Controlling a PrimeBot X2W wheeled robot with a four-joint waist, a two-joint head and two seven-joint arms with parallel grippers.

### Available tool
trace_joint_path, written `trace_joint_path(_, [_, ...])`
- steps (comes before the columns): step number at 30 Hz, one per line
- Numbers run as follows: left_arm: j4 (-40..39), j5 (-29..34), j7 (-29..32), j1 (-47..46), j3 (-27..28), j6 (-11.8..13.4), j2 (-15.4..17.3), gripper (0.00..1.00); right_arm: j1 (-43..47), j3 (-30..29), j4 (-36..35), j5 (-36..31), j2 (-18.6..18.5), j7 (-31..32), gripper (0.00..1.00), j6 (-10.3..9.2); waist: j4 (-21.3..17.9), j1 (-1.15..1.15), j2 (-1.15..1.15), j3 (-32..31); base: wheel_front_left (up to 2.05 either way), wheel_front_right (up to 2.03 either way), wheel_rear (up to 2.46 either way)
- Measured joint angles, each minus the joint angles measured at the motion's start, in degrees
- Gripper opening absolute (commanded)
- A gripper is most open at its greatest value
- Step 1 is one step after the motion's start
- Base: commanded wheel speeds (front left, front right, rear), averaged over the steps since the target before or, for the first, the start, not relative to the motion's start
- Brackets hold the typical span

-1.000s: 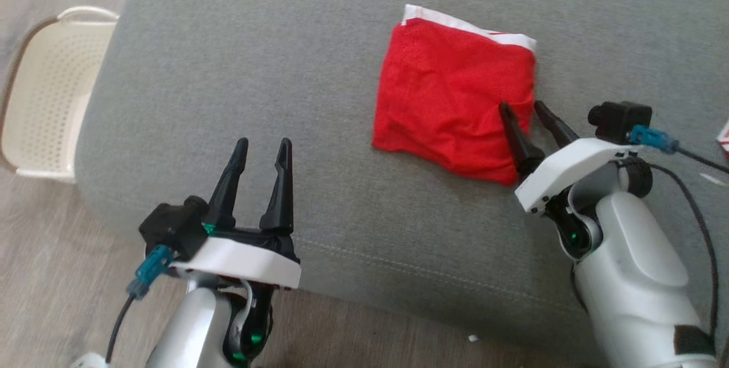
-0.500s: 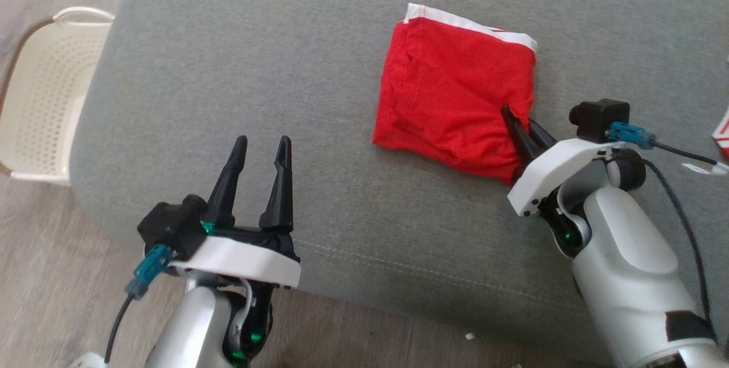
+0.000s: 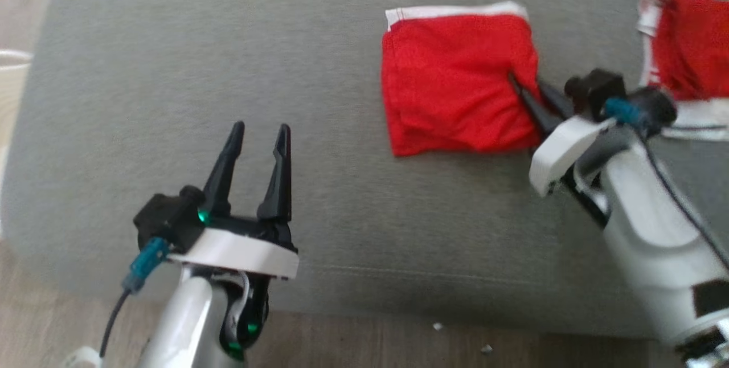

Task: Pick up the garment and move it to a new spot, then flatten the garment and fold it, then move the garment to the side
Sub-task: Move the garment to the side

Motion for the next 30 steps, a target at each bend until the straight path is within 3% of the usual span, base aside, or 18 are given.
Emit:
trace_joint_path(9, [-0.68,2.57,-0.03,-5.34,2.11,-1.81,-0.02,1.00,-7.95,5.54,-7.86,3.81,-9.47,3.97,0.00,0.00,-8.32,0.00,0.00,3.53,0.00,0.00,0.00])
trace_joint_path(17, [-0.35,5.43,-0.04,-9.76,5.60,-4.30,-0.07,1.00,-13.21,7.57,-9.44,8.90,-17.92,6.16,0.00,0.00,-13.87,0.01,0.00,8.33,0.00,0.00,0.00])
trace_joint_path(30, [-0.76,9.23,-0.04,-14.04,9.48,-7.00,-0.16,1.00,-16.85,5.06,-11.79,14.71,-24.37,7.64,0.00,0.01,-19.62,0.00,0.00,14.23,0.00,0.00,0.00])
